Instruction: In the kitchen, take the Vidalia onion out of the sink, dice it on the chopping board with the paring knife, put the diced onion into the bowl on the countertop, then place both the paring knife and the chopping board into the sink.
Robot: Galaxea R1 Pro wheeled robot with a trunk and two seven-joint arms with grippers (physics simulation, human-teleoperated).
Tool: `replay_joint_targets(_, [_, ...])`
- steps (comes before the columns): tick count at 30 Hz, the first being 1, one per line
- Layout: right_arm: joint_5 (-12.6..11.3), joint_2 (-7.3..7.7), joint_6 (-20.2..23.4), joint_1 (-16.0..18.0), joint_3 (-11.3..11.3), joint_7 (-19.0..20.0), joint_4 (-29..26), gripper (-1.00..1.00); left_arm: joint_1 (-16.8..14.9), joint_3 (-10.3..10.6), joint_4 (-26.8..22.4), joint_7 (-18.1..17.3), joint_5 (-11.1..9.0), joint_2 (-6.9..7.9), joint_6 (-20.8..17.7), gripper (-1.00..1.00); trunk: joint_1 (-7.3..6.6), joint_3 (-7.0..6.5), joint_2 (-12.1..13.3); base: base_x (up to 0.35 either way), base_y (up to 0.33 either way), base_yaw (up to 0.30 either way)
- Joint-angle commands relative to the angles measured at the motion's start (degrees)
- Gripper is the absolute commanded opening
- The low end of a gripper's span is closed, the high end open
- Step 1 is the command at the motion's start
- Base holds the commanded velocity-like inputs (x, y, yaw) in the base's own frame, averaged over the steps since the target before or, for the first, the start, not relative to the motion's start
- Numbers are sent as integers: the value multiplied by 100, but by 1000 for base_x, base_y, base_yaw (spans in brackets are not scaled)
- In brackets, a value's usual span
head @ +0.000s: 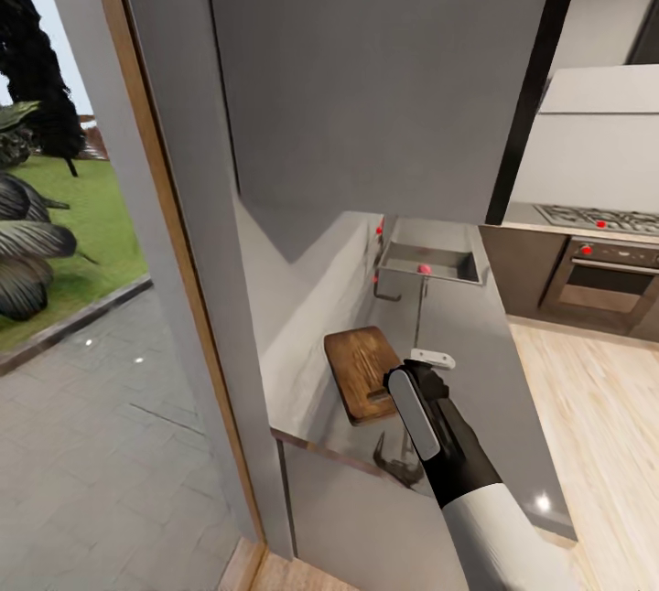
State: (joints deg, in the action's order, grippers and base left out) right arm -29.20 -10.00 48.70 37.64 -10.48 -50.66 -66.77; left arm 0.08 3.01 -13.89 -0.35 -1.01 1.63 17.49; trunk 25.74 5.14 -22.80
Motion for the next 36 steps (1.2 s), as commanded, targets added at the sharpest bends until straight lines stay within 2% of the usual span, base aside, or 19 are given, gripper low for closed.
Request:
replay_joint_targets(1, [-51, 0, 17, 6, -7, -58, -4, 100, 1, 29, -8, -1, -12, 4, 8, 100, 4, 21, -12, 37, 21, 0])
replay_joint_targets(9, [-51, 0, 17, 6, -7, -58, -2, 100, 1, 32, -8, -1, -13, 4, 8, 100, 4, 76, -12, 11, 6, 0])
replay_joint_targets(36, [-43, 0, 17, 6, -7, -58, -2, 100, 1, 33, 56, -1, -5, 4, 8, 100, 4, 81, -12, 19, 0, 0])
